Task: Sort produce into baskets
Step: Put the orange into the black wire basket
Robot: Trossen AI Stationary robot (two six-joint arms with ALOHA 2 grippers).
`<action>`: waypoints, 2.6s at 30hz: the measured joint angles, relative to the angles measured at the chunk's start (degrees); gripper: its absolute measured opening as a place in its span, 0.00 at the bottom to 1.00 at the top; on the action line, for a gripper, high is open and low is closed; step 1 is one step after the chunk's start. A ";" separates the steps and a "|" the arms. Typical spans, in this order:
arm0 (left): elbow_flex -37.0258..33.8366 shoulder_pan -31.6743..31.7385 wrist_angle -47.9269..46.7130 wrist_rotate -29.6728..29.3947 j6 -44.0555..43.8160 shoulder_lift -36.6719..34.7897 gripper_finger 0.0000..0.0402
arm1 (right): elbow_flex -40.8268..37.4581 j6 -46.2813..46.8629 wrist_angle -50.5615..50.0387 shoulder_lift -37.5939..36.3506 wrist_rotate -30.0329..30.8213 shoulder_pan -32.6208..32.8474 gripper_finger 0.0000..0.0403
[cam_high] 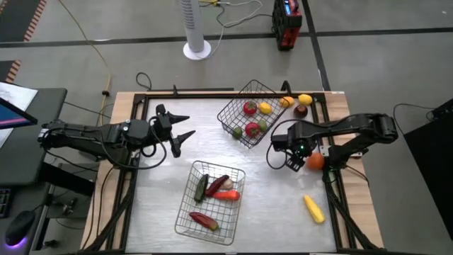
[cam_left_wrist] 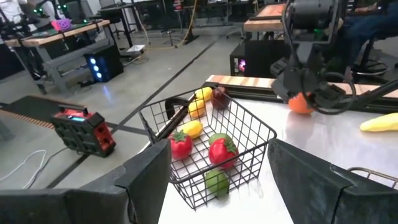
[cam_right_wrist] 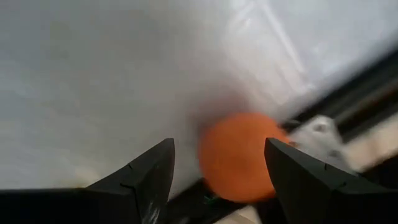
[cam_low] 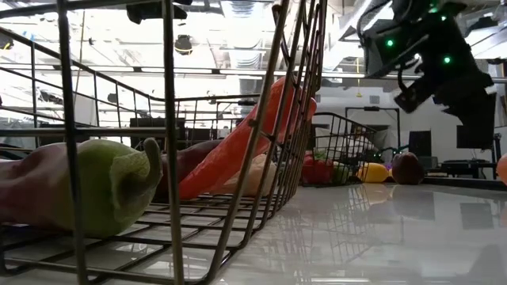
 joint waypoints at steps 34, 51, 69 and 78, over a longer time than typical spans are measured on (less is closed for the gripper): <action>0.00 0.00 -0.39 0.49 0.40 0.00 0.64 | -3.14 -1.69 4.18 0.00 0.15 -0.10 0.98; 0.00 0.01 0.01 1.14 0.33 0.00 0.64 | -3.08 -6.00 -3.48 14.38 0.60 1.99 0.95; 0.00 0.01 -0.65 1.10 0.37 0.00 0.64 | 2.61 -12.26 -8.48 25.74 1.99 3.28 0.85; 0.00 0.02 -0.67 1.06 0.40 0.00 0.64 | 11.45 -12.02 -11.64 19.53 0.62 5.78 0.81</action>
